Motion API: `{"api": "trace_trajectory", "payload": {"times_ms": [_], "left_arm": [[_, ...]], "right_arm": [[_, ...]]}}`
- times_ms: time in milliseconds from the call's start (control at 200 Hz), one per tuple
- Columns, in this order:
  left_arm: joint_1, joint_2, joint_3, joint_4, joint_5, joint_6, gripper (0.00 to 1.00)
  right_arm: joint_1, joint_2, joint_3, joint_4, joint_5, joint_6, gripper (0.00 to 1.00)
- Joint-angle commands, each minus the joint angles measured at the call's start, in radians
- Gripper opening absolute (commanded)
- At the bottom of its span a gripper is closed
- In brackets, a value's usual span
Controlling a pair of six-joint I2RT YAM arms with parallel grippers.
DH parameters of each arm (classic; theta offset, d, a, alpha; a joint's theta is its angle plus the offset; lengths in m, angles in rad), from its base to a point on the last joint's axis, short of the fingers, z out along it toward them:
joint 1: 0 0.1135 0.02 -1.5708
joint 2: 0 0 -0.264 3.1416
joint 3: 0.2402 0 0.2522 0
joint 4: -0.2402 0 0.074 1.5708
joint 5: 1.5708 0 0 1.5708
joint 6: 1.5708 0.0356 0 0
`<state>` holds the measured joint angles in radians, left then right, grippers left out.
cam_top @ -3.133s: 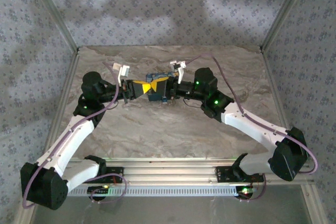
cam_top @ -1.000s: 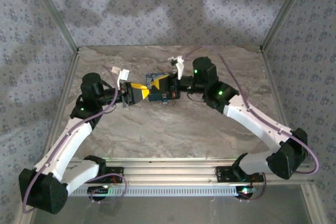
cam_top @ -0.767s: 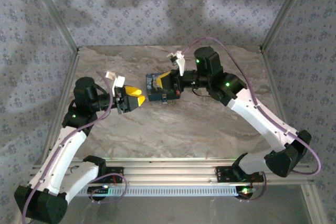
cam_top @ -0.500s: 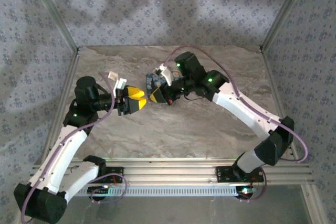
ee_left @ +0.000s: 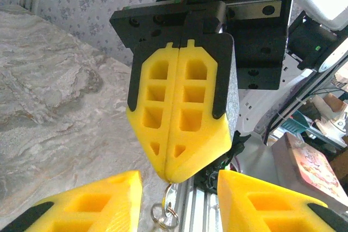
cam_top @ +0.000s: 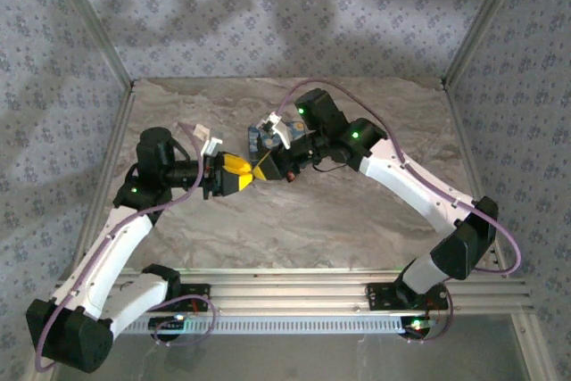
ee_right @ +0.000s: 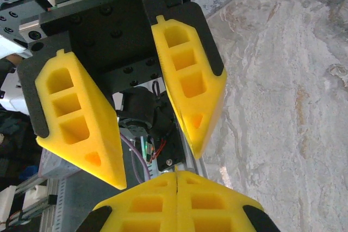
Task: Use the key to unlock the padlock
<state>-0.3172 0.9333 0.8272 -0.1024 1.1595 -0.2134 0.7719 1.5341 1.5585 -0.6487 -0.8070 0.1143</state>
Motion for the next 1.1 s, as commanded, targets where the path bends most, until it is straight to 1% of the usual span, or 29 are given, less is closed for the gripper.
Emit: {"api": "trace_trajectory", "payload": {"times_ms": [0, 195, 325, 460, 645, 725, 859, 994, 1094], "left_arm": [[-0.003, 0.005, 0.005, -0.012, 0.023, 0.029, 0.41], [-0.013, 0.01, 0.003, -0.013, 0.029, 0.028, 0.43], [-0.023, 0.017, 0.006, -0.017, 0.034, 0.03, 0.42], [-0.026, 0.028, 0.011, -0.02, 0.045, 0.031, 0.37], [-0.026, 0.044, 0.018, -0.029, 0.049, 0.036, 0.27], [-0.026, 0.047, 0.019, -0.031, 0.049, 0.037, 0.26], [-0.026, 0.045, 0.021, -0.031, 0.048, 0.037, 0.2], [-0.026, 0.045, 0.022, -0.029, 0.048, 0.032, 0.2], [-0.026, 0.043, 0.023, -0.025, 0.047, 0.028, 0.25]], "right_arm": [[-0.008, -0.025, 0.028, -0.016, -0.045, -0.013, 0.0], [-0.017, -0.038, 0.019, 0.001, -0.055, -0.006, 0.0], [-0.02, -0.041, 0.018, 0.007, -0.058, -0.004, 0.0], [-0.021, -0.041, 0.018, 0.009, -0.06, -0.004, 0.0], [-0.026, -0.045, 0.016, 0.01, -0.061, -0.004, 0.0], [-0.027, -0.045, 0.015, 0.014, -0.062, -0.002, 0.0], [-0.028, -0.042, 0.011, 0.022, -0.064, -0.002, 0.0], [-0.025, -0.036, 0.005, 0.021, -0.068, -0.002, 0.0], [-0.025, -0.033, 0.003, 0.021, -0.07, -0.004, 0.0]]}}
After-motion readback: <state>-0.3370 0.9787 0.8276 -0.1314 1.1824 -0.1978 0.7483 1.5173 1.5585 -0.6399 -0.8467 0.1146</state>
